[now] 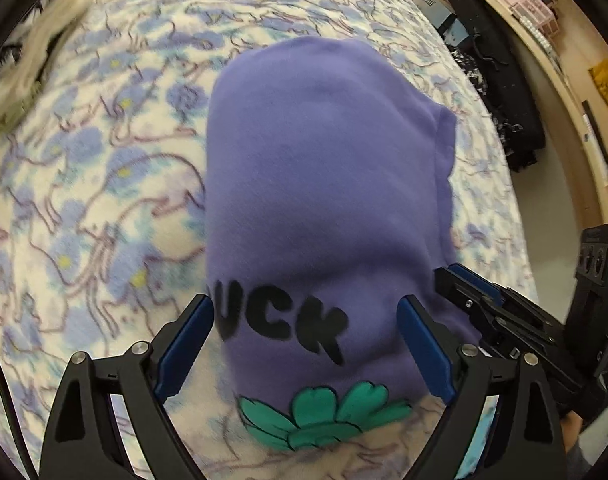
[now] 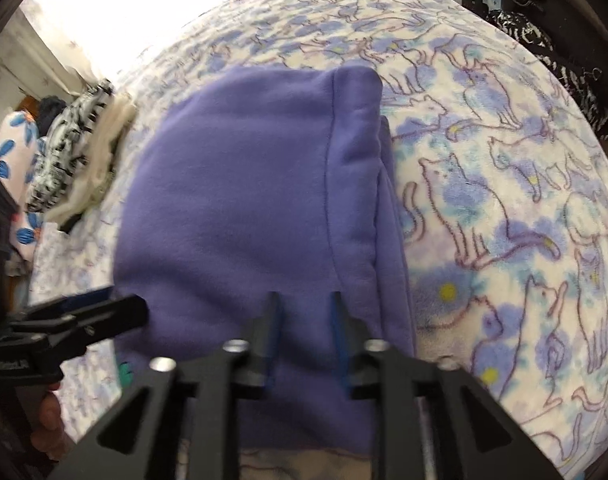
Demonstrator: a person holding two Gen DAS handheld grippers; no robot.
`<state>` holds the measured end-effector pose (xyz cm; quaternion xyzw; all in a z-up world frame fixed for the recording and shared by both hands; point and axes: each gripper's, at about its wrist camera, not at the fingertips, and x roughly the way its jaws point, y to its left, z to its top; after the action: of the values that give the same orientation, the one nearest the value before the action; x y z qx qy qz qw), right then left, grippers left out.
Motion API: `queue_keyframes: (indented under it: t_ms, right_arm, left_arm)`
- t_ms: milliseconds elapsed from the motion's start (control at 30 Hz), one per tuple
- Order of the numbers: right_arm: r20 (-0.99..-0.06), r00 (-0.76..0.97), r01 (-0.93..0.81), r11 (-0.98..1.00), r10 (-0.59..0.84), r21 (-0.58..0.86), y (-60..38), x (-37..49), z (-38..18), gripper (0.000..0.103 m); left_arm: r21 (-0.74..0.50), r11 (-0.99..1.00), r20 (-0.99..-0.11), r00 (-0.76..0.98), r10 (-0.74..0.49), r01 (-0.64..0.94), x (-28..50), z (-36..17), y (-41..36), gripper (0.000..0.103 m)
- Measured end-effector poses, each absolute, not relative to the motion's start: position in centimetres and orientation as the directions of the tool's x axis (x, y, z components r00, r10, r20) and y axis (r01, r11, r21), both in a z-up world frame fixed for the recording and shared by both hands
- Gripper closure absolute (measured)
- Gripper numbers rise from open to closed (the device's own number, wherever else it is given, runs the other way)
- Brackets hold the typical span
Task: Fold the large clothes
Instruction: 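Lift the folded hoodie bundle off the blanket with both tools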
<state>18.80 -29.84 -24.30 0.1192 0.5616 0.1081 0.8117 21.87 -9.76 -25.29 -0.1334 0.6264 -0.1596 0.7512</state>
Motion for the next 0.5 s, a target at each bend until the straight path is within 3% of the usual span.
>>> queue_keyframes:
  t_ms: [33, 100, 500]
  right_arm:
    - [-0.88, 0.345, -0.044, 0.942, 0.327, 0.333, -30.0, 18.7, -24.1, 0.036]
    - [-0.871, 0.334, -0.054, 0.93, 0.361, 0.365, -30.2, 18.6, -23.6, 0.014]
    - [-0.853, 0.313, -0.1, 0.908, 0.418, 0.408, -32.7, 20.0, -23.8, 0.013]
  left_arm:
    - [-0.42, 0.905, -0.89, 0.159, -0.426, 0.072, 21.7, -25.1, -9.6, 0.01]
    - [-0.445, 0.892, -0.879, 0.154, -0.452, 0.076, 21.5, -24.8, -9.2, 0.01]
    - [-0.569, 0.818, -0.811, 0.106, -0.575, 0.082, 23.4, -26.5, -7.4, 0.004]
